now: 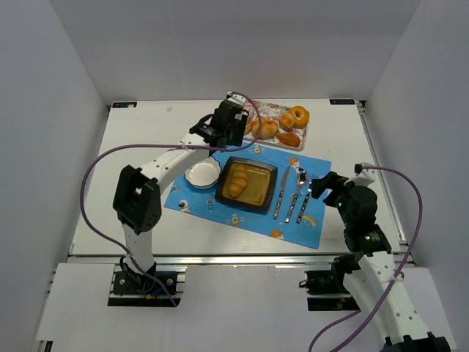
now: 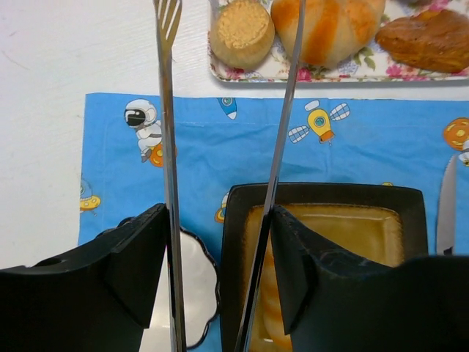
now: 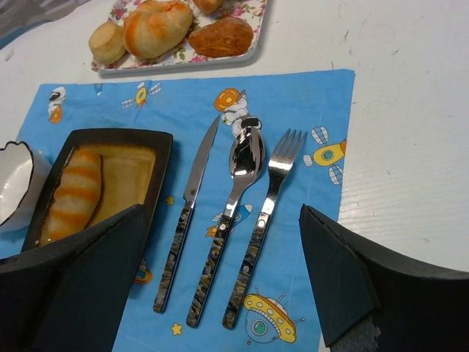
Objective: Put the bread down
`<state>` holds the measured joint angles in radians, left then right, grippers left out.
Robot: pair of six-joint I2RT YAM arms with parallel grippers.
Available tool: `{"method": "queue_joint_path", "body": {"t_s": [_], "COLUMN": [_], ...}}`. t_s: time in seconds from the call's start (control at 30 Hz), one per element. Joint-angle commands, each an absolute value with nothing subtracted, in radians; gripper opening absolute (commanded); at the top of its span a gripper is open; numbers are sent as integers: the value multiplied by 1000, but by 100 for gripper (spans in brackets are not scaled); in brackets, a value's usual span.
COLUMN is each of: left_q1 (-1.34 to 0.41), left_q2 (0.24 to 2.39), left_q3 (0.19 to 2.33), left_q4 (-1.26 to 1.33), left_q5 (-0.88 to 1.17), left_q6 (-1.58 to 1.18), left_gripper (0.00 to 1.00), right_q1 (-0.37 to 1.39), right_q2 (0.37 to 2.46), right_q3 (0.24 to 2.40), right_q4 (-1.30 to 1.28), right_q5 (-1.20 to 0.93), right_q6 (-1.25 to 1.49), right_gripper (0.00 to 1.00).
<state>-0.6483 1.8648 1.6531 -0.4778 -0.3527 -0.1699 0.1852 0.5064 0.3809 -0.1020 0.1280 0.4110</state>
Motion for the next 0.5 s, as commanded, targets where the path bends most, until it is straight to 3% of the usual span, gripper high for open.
{"method": "queue_joint_path", "body": {"t_s": [0.0,0.47], "left_q1": [-626,-589], "left_q2": [1908,2069], "left_q3": [1747,1847], "left_q4": [-512,-542], "left_q5": [-302,-299], "left_q6": [-120,-103], "left_gripper": [66,64], "right_q1": [187,189], "right_q2": [517,537], "right_q3": [387,382], "right_q4": [-60,-54], "right_q5": [152,175], "right_q6": [397,397], "right_gripper": [89,89]}}
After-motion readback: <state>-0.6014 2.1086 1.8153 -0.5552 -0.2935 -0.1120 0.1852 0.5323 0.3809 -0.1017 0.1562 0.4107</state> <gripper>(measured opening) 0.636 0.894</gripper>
